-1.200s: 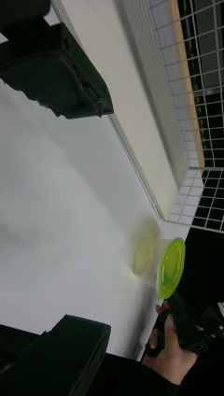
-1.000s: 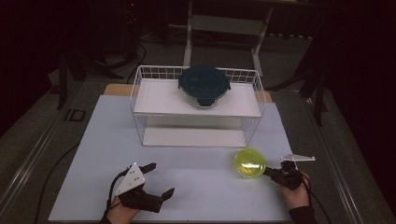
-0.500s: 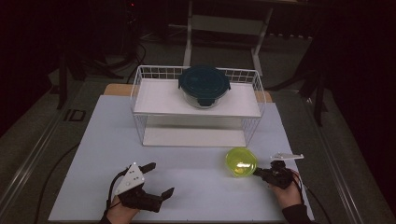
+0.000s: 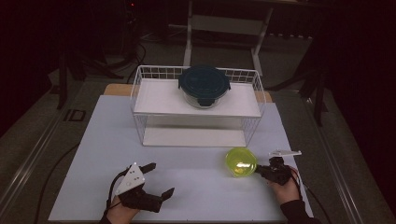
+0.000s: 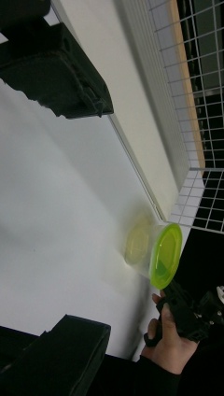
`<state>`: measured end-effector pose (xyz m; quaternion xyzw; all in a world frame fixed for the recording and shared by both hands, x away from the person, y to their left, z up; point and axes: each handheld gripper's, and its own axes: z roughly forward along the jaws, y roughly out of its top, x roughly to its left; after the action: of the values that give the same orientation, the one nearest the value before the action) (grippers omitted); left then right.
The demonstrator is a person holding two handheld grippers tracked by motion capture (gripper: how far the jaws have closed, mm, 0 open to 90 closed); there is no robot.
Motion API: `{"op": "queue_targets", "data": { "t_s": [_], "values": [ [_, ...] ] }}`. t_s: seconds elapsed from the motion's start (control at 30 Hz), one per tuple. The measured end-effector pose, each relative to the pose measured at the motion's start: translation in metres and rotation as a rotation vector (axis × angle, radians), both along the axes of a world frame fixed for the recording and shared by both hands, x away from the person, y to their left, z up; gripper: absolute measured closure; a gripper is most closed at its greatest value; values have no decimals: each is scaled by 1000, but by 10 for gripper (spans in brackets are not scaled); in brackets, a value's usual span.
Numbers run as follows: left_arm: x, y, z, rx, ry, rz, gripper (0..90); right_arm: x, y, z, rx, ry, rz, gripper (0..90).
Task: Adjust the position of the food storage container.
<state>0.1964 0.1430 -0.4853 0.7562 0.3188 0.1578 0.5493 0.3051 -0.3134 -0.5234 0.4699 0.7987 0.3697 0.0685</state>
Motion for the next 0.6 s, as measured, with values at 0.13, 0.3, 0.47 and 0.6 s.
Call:
{"op": "queue_targets", "data": {
  "t_s": [0.13,0.3,0.47,0.6],
  "values": [
    [1,0,0,-1,2,1,0,0,6,0,2,3,19,900],
    [0,0,0,0,1,0,0,0,13,1,5,5,40,900],
    [0,0,0,0,1,-1,0,0,24,2,6,8,72,900],
    [0,0,0,-2,1,-1,0,1,33,3,12,13,92,900]
  ]
}}
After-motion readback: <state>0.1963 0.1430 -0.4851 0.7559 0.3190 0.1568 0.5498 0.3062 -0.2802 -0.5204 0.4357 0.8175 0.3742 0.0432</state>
